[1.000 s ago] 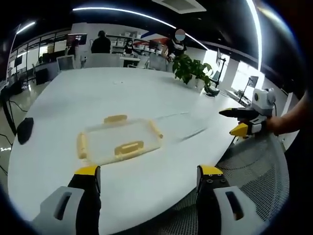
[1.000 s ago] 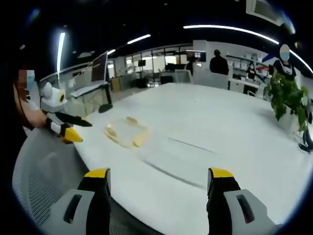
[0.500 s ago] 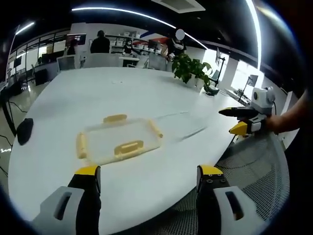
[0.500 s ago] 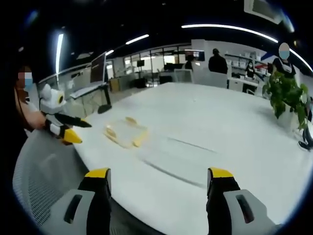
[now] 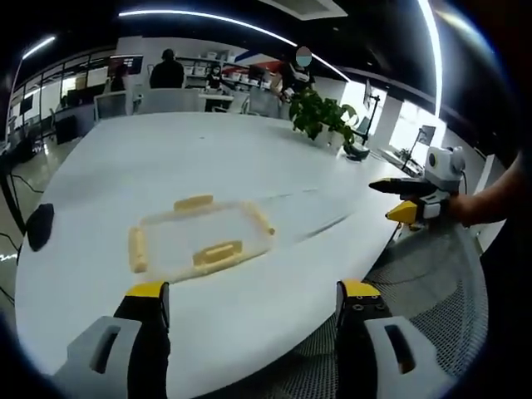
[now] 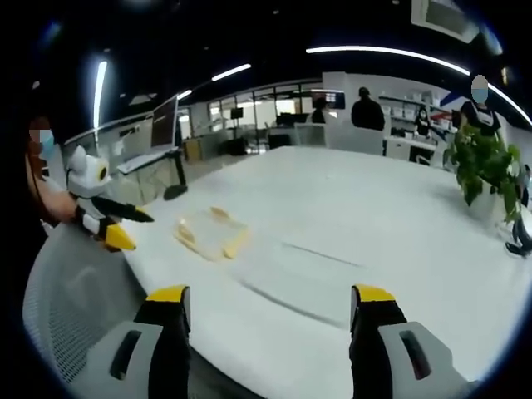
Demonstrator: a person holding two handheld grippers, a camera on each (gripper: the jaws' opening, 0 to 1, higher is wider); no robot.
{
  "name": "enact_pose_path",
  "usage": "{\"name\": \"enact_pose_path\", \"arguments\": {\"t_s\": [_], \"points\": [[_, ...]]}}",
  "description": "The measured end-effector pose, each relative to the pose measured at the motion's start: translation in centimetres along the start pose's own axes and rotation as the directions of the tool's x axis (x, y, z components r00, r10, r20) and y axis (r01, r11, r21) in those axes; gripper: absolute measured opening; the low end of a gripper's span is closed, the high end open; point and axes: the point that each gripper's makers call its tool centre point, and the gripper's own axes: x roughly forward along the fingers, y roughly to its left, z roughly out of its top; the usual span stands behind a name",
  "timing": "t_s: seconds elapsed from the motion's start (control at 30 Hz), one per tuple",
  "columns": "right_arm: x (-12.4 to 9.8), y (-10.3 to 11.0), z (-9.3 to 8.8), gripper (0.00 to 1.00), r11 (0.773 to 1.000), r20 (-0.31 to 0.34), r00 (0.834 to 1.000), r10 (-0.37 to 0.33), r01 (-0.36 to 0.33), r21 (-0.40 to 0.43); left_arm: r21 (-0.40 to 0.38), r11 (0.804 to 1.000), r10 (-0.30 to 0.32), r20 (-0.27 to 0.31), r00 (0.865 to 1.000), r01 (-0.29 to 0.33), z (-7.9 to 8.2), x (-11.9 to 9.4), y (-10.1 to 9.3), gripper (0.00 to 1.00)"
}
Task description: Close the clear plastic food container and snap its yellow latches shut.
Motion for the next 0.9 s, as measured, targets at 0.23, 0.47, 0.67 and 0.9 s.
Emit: {"name": "enact_pose_path", "arguments": {"t_s": [0.23, 0.47, 0.67, 0.9], "points": [[-0.3, -0.3, 0.7, 0.79, 1.000, 0.016, 1.000, 0.007, -0.007, 0.019, 0.026, 1.000, -0.018, -0.008, 1.000, 0.018, 0.1, -0.1, -0.3, 0.81], [0.1, -0.2, 1.3, 0.79, 0.999, 0.021, 0.999, 0.031, -0.031, 0.007, 0.016, 1.000, -0.018, 0.007, 1.000, 0.018, 1.1, 0.0, 0.4, 0.81], [0.1, -0.1, 1.9, 0.78, 0.999, 0.030, 0.999, 0.034, -0.035, 0.006, 0.026, 0.999, -0.028, 0.003, 1.000, 0.028, 1.2, 0.0, 0.5, 0.81], [0.3, -0.1, 3.5, 0.78, 0.999, 0.064, 0.997, 0.033, -0.034, 0.022, 0.045, 0.998, -0.045, 0.011, 0.999, 0.044, 1.6, 0.0, 0.1, 0.82]]}}
